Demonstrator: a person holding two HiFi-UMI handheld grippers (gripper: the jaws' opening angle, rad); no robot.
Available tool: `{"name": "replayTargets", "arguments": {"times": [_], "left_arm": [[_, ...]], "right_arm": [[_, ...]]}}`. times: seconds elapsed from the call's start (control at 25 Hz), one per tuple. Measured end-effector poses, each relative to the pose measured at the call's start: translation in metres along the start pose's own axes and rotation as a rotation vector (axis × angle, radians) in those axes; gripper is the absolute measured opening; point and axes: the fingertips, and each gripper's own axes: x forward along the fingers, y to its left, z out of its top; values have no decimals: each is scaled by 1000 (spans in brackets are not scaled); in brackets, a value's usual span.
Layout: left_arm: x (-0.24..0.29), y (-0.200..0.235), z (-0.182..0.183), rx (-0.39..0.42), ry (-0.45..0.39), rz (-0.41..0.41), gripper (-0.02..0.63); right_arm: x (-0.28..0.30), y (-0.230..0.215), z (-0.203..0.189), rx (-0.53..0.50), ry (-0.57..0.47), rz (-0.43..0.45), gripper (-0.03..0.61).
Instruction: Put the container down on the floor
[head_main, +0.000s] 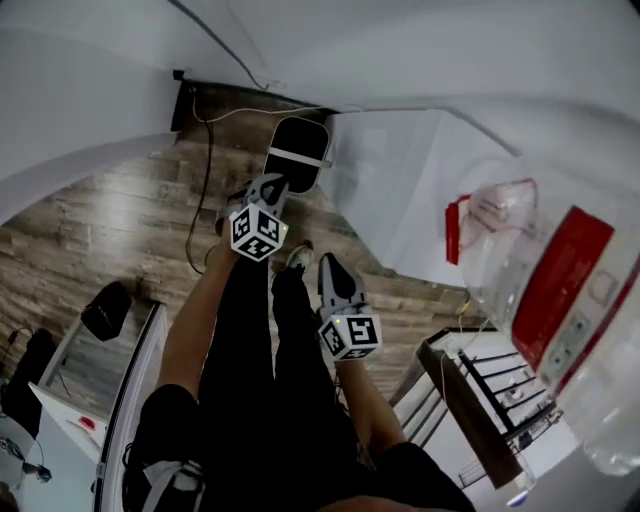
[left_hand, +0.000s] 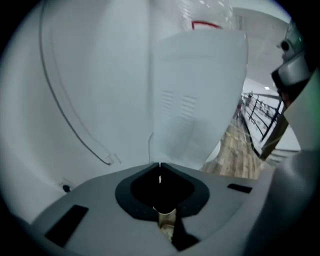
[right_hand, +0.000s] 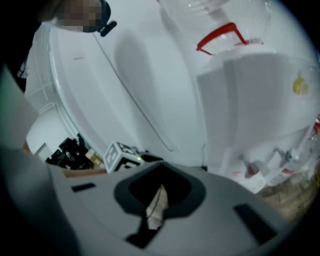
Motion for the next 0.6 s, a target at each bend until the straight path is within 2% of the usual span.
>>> {"name": "replayTargets", "arguments": {"times": [0.16,0.28,0.44,0.6], "left_arm": [[-76,-7,31,-223,-96,46,28],[-137,-8,67,-319,-189,70,26],[-210,-11,129,-374,-331,109,28],[-283,-54,159,-368,-379,161,28]], "right_arm": [[-39,22,31,-8,-23,20,34],[-71,38,52,-7,-52,40,34],[-114,46,87,-27,-125,66,34],[-167,48,104,-67,-158,91,34]]}}
